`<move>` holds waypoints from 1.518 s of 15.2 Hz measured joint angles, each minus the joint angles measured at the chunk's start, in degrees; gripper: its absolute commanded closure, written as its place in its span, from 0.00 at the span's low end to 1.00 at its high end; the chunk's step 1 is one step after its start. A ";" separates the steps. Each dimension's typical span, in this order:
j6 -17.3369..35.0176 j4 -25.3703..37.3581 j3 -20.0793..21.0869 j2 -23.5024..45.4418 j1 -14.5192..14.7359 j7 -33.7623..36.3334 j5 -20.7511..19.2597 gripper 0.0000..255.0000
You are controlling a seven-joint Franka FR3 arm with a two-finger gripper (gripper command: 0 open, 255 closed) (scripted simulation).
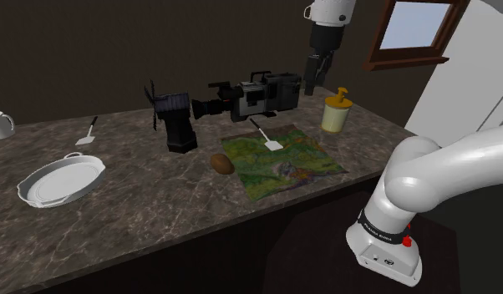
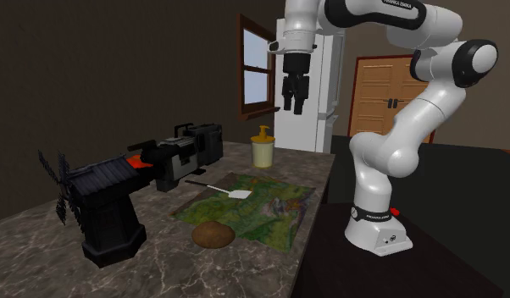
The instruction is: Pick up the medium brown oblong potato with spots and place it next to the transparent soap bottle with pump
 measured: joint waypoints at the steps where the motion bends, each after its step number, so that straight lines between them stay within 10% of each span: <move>1: 0.00 0.00 0.00 0.00 0.00 0.00 0.00 0.00; 23: 34.36 -1.13 15.32 33.14 0.19 20.07 -2.06 0.00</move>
